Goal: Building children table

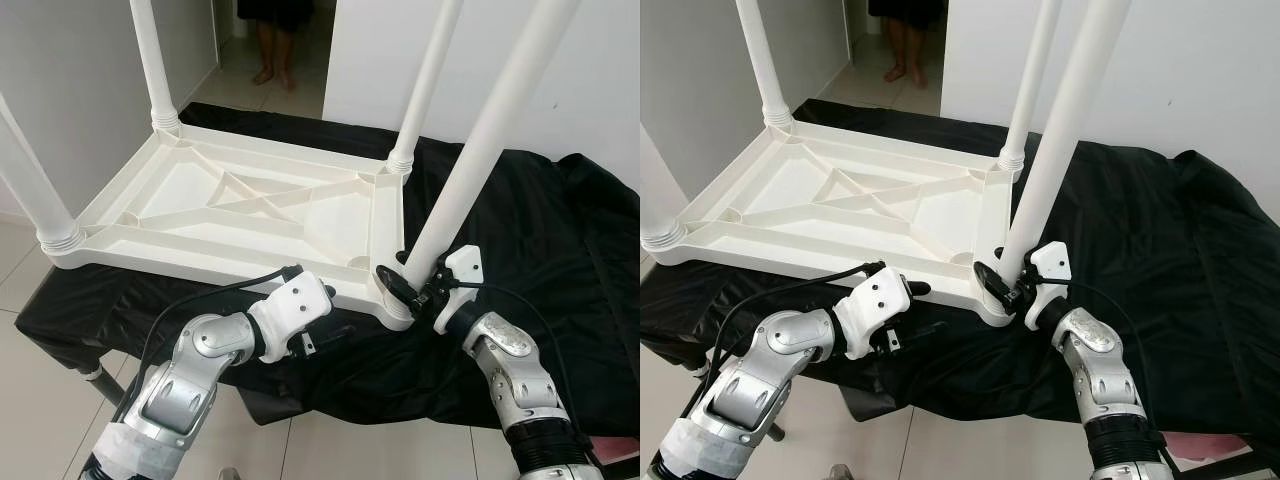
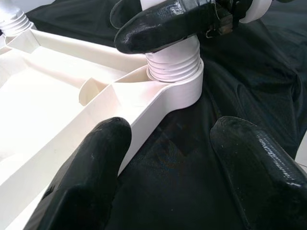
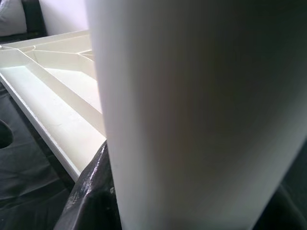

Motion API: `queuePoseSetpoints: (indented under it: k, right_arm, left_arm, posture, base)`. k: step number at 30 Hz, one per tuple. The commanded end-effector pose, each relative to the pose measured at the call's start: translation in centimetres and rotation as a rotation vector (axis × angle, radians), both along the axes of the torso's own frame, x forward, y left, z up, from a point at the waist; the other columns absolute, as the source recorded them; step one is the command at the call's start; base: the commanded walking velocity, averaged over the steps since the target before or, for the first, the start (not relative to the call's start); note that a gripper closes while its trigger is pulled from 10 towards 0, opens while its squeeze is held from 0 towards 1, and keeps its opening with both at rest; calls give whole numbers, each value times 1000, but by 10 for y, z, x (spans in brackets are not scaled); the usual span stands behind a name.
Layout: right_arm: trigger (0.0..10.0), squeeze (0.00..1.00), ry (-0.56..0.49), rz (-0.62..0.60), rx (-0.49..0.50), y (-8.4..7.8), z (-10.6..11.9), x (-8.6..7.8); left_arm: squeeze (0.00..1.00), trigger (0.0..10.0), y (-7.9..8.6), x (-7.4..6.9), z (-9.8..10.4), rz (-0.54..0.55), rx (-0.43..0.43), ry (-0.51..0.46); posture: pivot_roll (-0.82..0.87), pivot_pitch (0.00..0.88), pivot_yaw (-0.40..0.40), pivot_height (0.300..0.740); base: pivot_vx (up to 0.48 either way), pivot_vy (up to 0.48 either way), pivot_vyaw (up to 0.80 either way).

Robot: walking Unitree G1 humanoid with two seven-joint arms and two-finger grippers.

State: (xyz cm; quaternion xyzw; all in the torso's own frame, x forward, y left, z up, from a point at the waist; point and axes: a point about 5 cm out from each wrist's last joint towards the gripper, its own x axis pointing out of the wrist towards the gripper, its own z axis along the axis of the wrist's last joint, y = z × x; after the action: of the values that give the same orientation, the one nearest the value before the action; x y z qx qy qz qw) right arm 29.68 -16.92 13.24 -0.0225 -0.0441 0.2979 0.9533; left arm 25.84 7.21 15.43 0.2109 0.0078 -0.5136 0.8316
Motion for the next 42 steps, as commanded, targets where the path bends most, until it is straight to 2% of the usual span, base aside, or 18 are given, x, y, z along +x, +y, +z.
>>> queuePoseSetpoints:
  k: [1,5,6,9,14,15,16,21,23,27,37,38,39,42]
  right_arm:
    - [10000,0,22,-13,-16,3,-5,-2]
    - [10000,0,23,-79,-9,5,-5,-3]
    - [10000,0,22,-148,9,5,-4,-3]
    - [10000,0,20,-223,48,7,-2,-4]
    - [10000,0,11,-291,114,14,1,-9]
    - [10000,0,13,-396,127,17,0,-12]
    - [10000,0,13,-396,127,17,0,-12]
    - [10000,0,58,-599,167,26,-6,-14]
    - [10000,0,72,-615,212,36,-4,-14]
    - [10000,0,74,-584,226,45,-2,-16]
    - [10000,0,41,-560,249,47,4,-17]
    - [10000,875,39,-556,252,47,5,-17]
    - [10000,1000,28,-543,253,46,7,-17]
    - [10000,1000,5,-515,254,43,11,-17]
  left_arm:
    - [0,10000,-2,3,1,31,5,-29]
    - [0,10000,-2,3,0,32,5,-28]
    - [0,10000,-3,2,0,30,3,-28]
    - [0,10000,-4,2,0,27,3,-26]
    - [0,10000,-4,2,0,25,4,-26]
    - [0,10000,-4,2,0,26,4,-26]
    - [0,10000,-4,2,0,26,4,-26]
    - [0,10000,-5,1,-1,20,-1,-20]
    - [0,10000,-5,1,-1,17,1,-19]
    - [0,10000,-5,1,-1,15,1,-19]
    - [0,10000,-4,1,0,12,7,-21]
    - [0,10000,-3,1,0,14,9,-21]
    - [0,10000,-3,1,0,15,10,-21]
    - [0,10000,-2,1,0,18,12,-21]
  posture:
    - [32,0,-62,740]
    - [31,0,-65,740]
    - [31,0,-66,740]
    - [28,0,-66,740]
    - [28,0,-69,740]
    - [27,0,-67,740]
    - [27,0,-67,740]
    - [24,0,-62,740]
    - [23,0,-59,740]
    - [22,0,-58,740]
    - [30,0,-52,740]
    - [32,0,-52,740]
    - [34,0,-53,740]
    - [36,0,-52,740]
  base:
    - [0,0,0]
    - [0,0,0]
    - [0,0,0]
    - [0,0,0]
    - [0,0,0]
    - [0,0,0]
    - [0,0,0]
    - [0,0,0]
    - [0,0,0]
    - [0,0,0]
    - [0,0,0]
    - [0,0,0]
    - [0,0,0]
    - [0,0,0]
